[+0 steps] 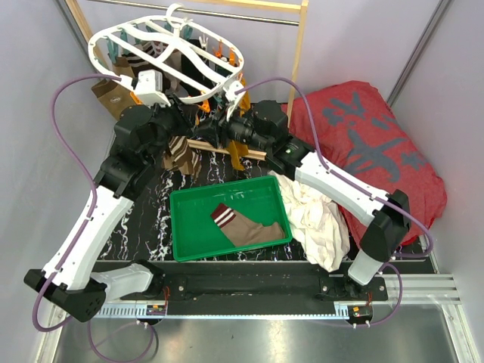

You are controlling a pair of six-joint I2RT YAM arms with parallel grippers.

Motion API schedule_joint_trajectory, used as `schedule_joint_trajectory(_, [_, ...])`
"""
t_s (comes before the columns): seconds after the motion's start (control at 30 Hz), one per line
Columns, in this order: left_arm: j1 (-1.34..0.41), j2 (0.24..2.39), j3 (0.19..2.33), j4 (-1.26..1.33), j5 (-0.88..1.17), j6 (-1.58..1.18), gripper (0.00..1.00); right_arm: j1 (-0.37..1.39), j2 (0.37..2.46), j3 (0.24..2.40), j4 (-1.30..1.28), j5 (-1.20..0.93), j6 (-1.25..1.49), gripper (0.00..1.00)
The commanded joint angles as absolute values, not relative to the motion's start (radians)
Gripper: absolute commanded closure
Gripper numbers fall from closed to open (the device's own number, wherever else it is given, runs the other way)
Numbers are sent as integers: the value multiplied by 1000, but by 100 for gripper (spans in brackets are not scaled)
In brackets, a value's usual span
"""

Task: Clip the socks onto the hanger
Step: Open the clamp at the hanger, then pick up the sock from the bin.

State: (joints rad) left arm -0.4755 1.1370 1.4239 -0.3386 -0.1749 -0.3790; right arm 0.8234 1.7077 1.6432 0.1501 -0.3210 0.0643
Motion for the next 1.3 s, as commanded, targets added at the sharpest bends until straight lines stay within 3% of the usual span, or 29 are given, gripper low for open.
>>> schedule_joint_trajectory(0.0, [-466, 1135, 1421, -213, -192, -339, 89, 844, 1620, 1554, 57, -282, 74, 53])
schedule_joint_trajectory(0.1, [-468, 1135, 1410, -212, -193, -339, 90, 842, 1583, 1471, 9, -272, 93, 46])
schedule_joint_trajectory(0.23, [-468, 1137, 1405, -212, -201, -341, 95, 842, 1545, 1317, -81, -253, 124, 46])
schedule_joint_trajectory(0.43, [-468, 1135, 1410, -212, -207, -345, 100, 874, 1629, 1256, -328, -241, 156, 48])
schedule_joint_trajectory(0.9, [-468, 1129, 1414, -229, -216, -350, 100, 1057, 2015, 1545, -594, -5, 140, 49])
schedule_joint_trajectory(1.27, [-468, 1132, 1417, -232, -206, -360, 100, 1071, 2109, 1664, -684, 84, 163, 55])
